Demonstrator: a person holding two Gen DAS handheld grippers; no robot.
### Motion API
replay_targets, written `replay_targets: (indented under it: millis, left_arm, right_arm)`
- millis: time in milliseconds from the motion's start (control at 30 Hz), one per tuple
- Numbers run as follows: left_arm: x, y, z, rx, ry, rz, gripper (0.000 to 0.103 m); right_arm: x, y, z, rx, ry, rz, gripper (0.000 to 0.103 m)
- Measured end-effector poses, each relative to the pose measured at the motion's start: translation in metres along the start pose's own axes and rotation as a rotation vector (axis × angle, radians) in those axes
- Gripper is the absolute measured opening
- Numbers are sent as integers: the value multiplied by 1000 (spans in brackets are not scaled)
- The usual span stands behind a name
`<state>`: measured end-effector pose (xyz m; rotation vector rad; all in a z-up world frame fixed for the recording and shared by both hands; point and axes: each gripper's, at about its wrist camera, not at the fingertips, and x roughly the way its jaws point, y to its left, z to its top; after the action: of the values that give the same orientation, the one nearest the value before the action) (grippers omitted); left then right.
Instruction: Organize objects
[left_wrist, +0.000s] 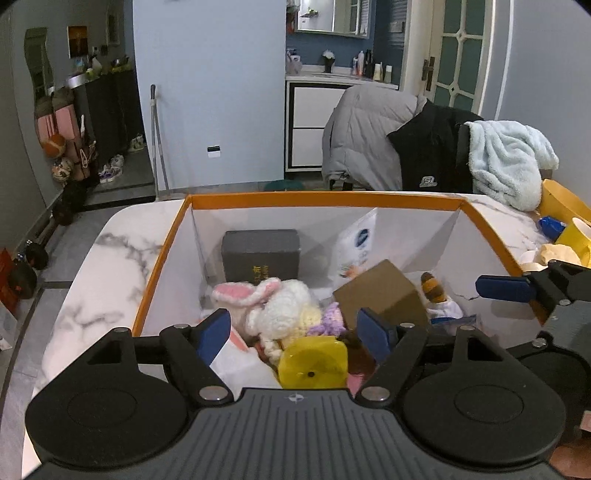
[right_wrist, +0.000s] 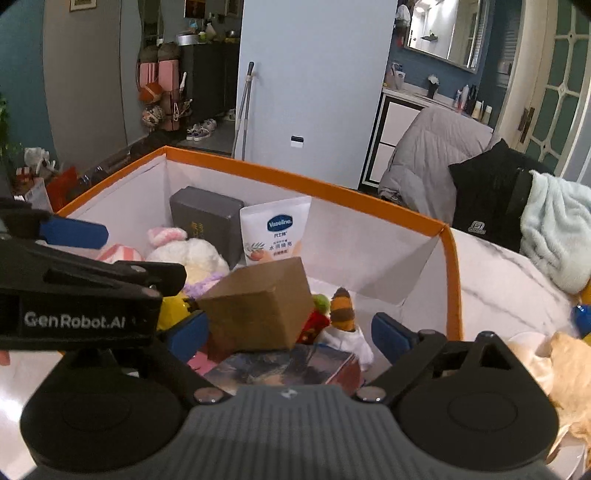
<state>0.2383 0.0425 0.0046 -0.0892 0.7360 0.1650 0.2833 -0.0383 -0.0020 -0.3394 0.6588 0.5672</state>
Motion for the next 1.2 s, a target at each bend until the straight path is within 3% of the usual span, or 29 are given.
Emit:
replay_targets:
  millis: [633, 833, 933, 1067, 1200]
  left_arm:
    - [-42, -4, -15, -78, 1, -28, 89]
    - [-63, -4, -25, -85, -31, 14, 89]
    - [-72, -3, -30, -86, -37, 55, 99]
    - [-81, -3, -38, -70, -28, 98, 100]
    - [-91, 0, -48, -94, -33, 94, 100]
  right_arm:
    - [-62, -2, -23, 84, -32, -52, 97]
    - [-86, 1, -33, 118, -36, -52, 99]
    - [-94, 6, -40, 112, -30, -60, 99]
    - [-101, 12, -47, 98, -21, -92, 99]
    - [-108, 15, -53, 94, -21, -100, 99]
